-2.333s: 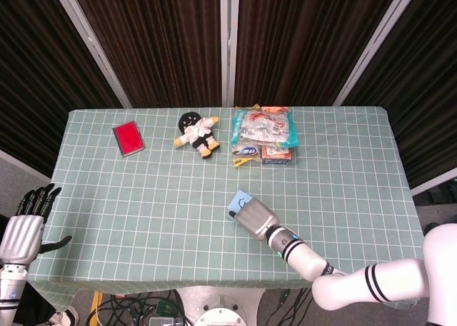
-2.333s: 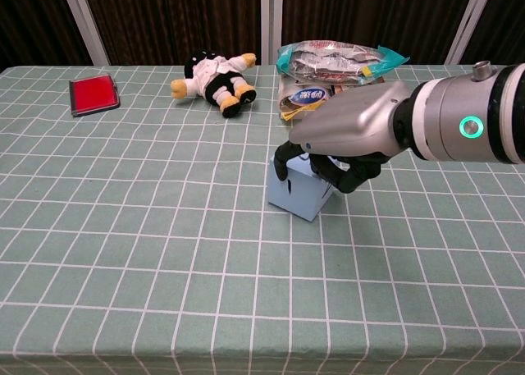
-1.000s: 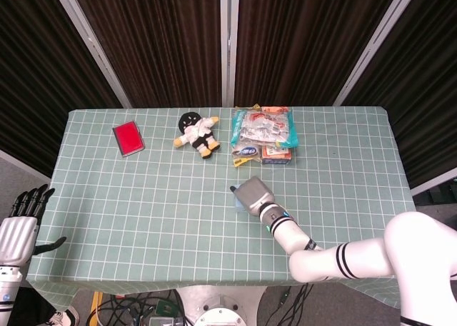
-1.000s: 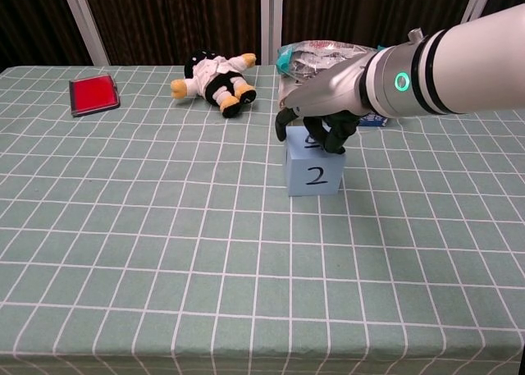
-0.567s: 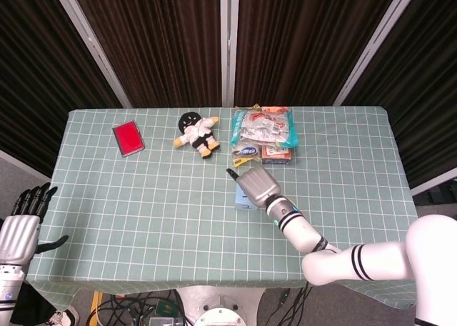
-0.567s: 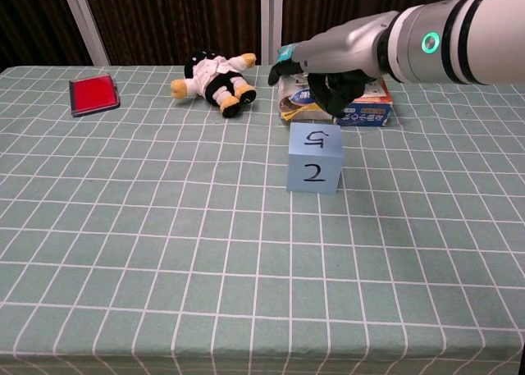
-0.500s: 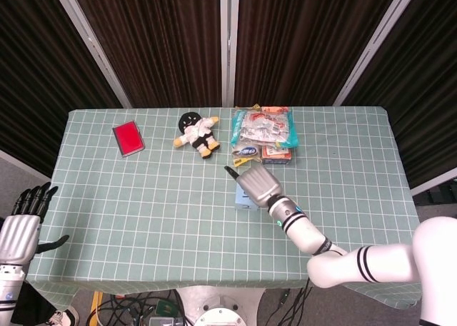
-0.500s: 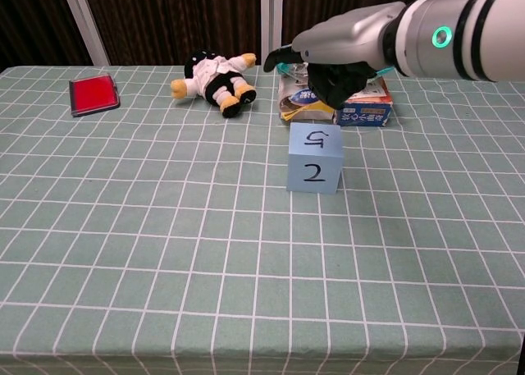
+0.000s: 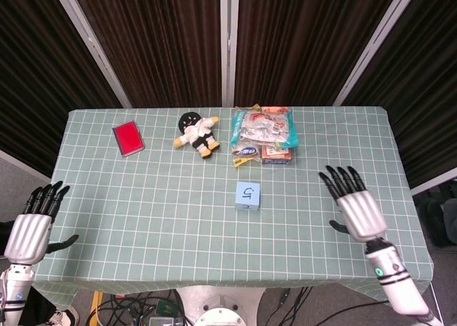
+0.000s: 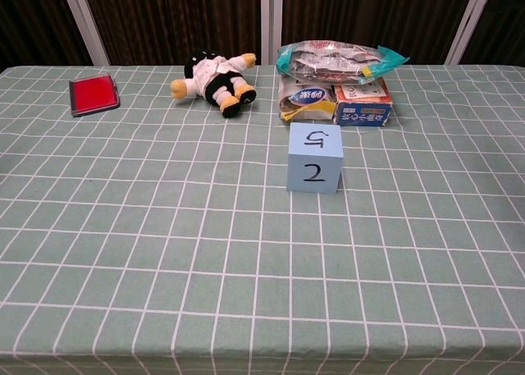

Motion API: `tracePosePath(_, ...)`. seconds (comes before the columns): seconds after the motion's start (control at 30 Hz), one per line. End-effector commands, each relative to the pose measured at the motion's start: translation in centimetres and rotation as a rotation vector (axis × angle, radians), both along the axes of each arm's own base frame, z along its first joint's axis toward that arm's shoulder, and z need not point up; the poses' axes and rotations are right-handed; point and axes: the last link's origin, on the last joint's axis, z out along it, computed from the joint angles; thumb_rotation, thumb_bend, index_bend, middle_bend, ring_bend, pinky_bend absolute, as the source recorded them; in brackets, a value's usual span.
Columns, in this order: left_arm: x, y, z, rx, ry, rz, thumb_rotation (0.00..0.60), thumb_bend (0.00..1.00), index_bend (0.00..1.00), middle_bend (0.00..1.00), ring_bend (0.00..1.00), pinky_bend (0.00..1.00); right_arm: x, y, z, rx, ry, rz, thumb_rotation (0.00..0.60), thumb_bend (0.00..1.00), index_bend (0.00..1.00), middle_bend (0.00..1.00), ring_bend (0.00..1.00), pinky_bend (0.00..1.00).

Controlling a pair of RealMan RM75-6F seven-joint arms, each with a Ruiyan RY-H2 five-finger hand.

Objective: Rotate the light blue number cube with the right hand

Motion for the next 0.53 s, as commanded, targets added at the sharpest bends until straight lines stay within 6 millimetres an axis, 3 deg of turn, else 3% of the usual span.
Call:
tracePosePath(0.03,0.4,-0.1,-0.1,0.002,0.005,-0.006,0.6,0.0,0.04,0.0,0.0,0.0,-6.2,5.0,0.9,-0.047,-0.039,-0.071,0.6,0.0,0.0,0.0,0.0,0.0)
tracePosePath(0.2,0.3,-0.1,0.0,0.007,0.012,0.005,0.6,0.0,0.04,0.0,0.0,0.0,-9.1,6.6,0.2,-0.063,-0.046,-0.157,0.6,0.0,0.0,0.0,0.0,0.0)
tracePosePath(0.53,-0.6,-0.1,0.2,0.021,0.008,0.035,0.6,0.0,0.04,0.0,0.0,0.0,-9.5,7.0,0.2,-0.113,-0.061,-0.171,0.6,0.0,0.0,0.0,0.0,0.0)
